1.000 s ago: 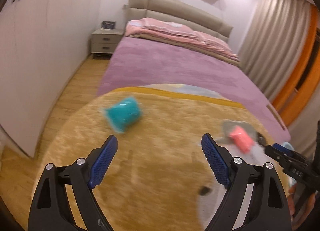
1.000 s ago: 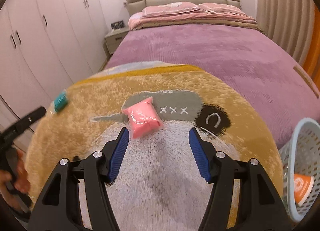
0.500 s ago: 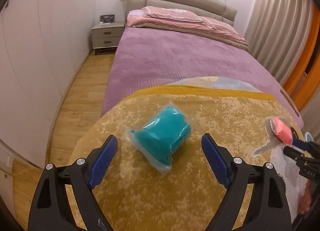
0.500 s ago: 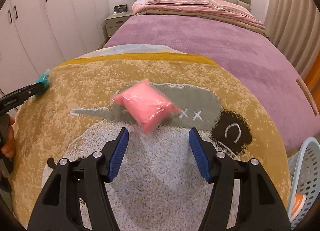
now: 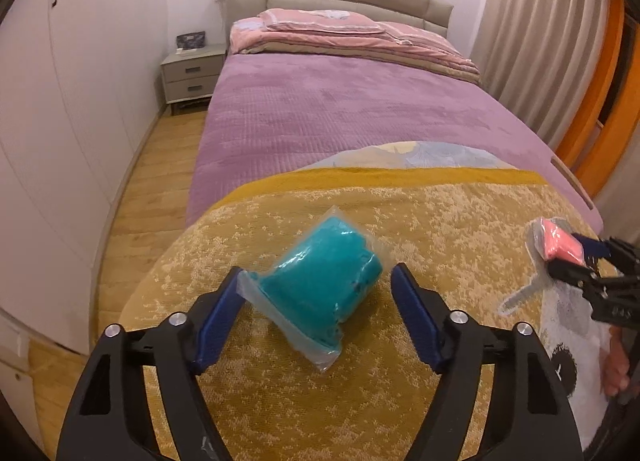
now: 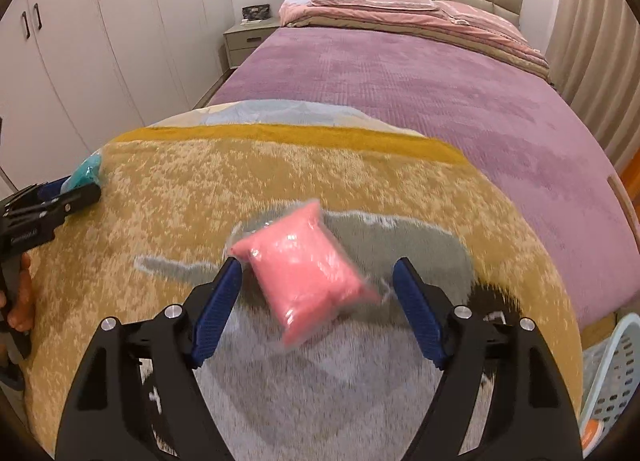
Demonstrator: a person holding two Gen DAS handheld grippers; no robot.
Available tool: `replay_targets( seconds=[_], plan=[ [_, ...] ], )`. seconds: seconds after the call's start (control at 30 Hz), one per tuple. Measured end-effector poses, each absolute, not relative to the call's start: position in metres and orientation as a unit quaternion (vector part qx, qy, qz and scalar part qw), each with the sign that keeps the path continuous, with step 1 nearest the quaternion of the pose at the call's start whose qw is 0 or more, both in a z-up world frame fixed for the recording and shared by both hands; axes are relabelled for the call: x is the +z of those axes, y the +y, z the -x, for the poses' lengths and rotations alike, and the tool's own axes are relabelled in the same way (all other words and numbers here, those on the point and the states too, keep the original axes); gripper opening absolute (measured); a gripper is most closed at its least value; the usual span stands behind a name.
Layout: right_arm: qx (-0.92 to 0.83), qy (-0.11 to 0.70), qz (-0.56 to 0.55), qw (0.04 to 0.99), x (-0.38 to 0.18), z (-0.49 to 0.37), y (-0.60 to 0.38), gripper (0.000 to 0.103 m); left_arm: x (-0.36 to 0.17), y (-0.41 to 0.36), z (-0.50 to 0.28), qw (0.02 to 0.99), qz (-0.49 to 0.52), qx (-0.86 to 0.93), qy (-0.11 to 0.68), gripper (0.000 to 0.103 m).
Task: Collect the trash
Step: 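Grasp the teal plastic bag with the left tool while the right tool grasps the pink bag, then carry both bags over the blue basket and open both tools to drop them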
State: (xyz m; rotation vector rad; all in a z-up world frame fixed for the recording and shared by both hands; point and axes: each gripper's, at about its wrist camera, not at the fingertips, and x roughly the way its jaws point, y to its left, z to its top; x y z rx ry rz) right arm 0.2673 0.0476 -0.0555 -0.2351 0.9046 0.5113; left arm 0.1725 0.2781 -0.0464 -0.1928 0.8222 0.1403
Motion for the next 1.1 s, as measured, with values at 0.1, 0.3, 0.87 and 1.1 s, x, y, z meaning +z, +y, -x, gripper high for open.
replay_targets(
  seconds=[0.1, 0.3, 0.87, 1.1],
  plan=[
    [0.247, 0.427, 0.124, 0.861, -0.056, -0.269, 0.055, 0.074, -0.047, 0.275, -0.172, 0.91, 0.087, 0.069, 0.399, 0.063],
    [0.262, 0.412, 0.14, 0.862, -0.055, -0.256, 0.062, 0.037, -0.045, 0.272, -0.171, 0.911, 0.089, 0.067, 0.397, 0.05],
    [0.256, 0.384, 0.078, 0.884, -0.027, -0.218, 0.013, 0.036, -0.019, 0.203, -0.151, 0.924, 0.084, 0.011, 0.372, 0.047],
    [0.223, 0.355, 0.057, 0.906, 0.006, -0.191, -0.035, 0.036, 0.006, 0.148, -0.142, 0.932, 0.092, -0.032, 0.348, 0.047]
  ],
)
